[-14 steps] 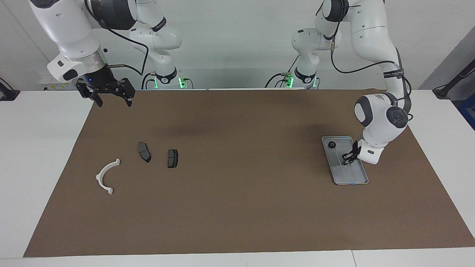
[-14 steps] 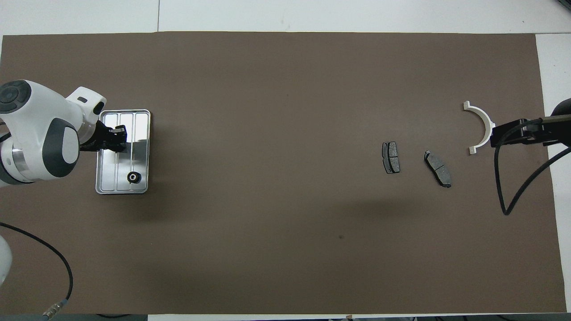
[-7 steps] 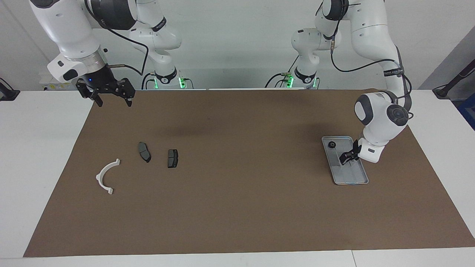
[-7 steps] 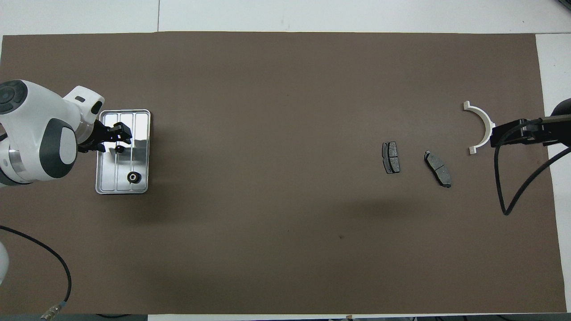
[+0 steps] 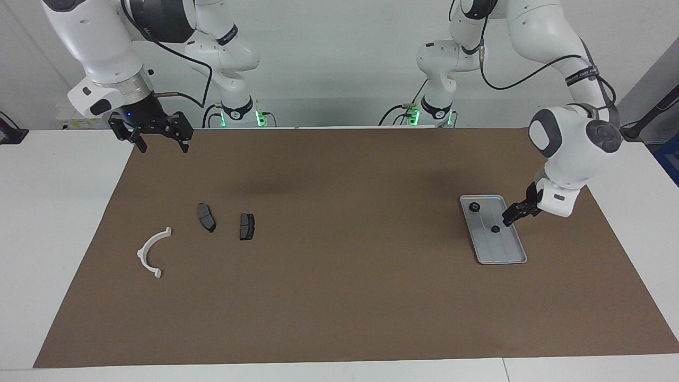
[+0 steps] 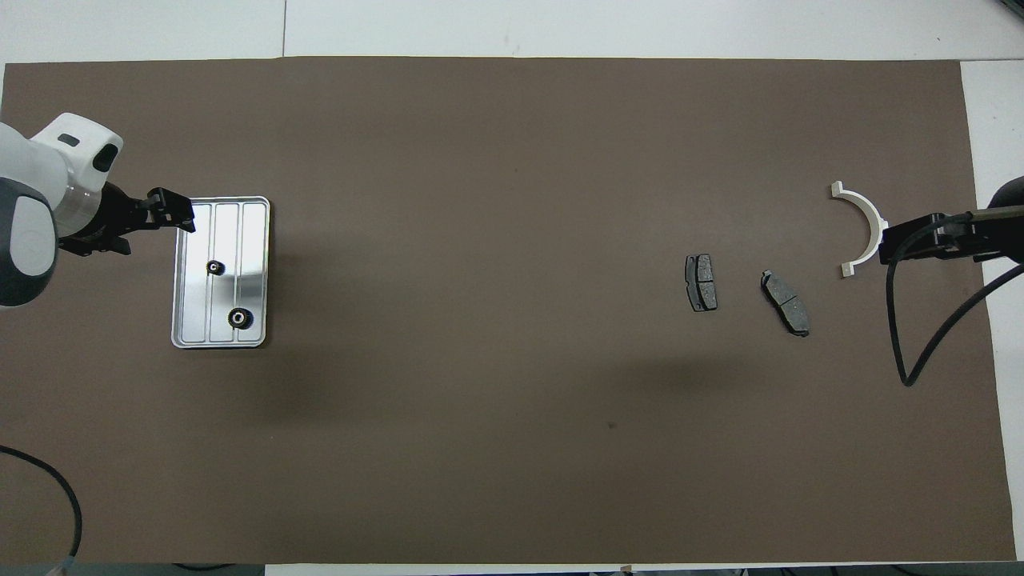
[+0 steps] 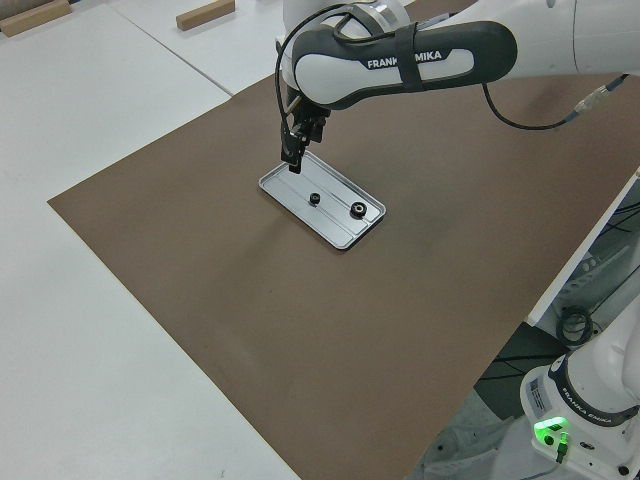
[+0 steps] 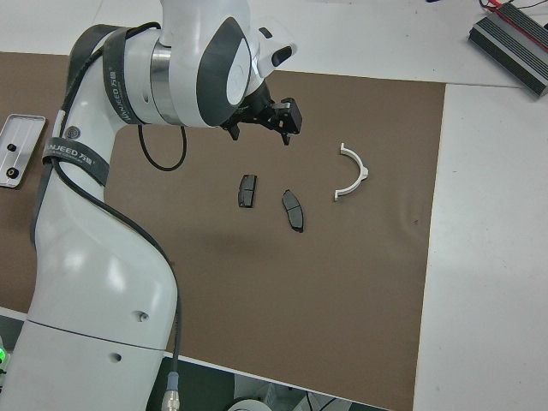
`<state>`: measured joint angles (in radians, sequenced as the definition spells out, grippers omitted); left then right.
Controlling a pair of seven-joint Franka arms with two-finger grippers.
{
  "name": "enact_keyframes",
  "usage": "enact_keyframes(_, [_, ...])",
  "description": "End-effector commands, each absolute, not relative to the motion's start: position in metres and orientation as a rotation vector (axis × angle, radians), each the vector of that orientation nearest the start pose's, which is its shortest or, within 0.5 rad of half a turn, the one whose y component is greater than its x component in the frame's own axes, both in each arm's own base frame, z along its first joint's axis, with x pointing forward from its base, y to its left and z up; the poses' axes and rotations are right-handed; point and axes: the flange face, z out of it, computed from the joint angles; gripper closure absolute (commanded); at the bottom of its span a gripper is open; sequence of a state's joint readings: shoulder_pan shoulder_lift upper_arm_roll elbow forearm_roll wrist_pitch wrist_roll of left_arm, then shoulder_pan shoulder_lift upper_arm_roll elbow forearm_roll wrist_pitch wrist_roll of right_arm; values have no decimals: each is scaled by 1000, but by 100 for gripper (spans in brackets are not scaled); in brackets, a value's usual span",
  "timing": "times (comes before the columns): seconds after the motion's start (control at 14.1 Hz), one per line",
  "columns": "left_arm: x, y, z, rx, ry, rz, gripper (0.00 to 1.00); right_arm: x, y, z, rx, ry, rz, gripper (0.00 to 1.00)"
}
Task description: Pick bearing gear from pile to tray
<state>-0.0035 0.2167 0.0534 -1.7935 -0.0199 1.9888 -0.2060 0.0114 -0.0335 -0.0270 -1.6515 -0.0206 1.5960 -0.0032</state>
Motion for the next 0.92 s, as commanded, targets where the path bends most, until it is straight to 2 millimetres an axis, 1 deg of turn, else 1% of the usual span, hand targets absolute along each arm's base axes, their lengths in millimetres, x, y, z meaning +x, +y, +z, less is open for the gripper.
enact_keyframes(0.0, [596,25,470,-3117,-374,77,0,539,-9,607,-3147,36,36,0])
enact_keyframes(0.21, [582,20,518,-3122,-325,140,0,539,-9,607,-3146,36,39,0])
enact_keyframes(0.28, [574,20,535,-3126,-306,145,0,539,-10,607,-3146,38,39,0])
enact_keyframes(0.35, [566,19,548,-3131,-302,138,0,539,-9,607,-3146,36,39,0])
enact_keyframes(0.49, [549,16,568,-3134,-296,146,0,539,-10,607,-3146,36,36,0])
enact_keyframes(0.57, [546,9,572,-3136,-274,149,0,539,-9,607,-3146,33,39,0])
enact_keyframes(0.64, [545,7,576,-3141,-265,137,0,539,-10,607,-3146,38,39,0])
enact_keyframes(0.71, [545,2,574,-3143,-249,140,0,539,-10,607,-3146,36,36,0])
enact_keyframes(0.78, [546,0,574,-3146,-218,135,0,539,-10,607,-3147,36,36,0])
enact_keyframes(0.85, [547,-4,575,-3153,-148,115,0,539,-10,607,-3146,36,39,0])
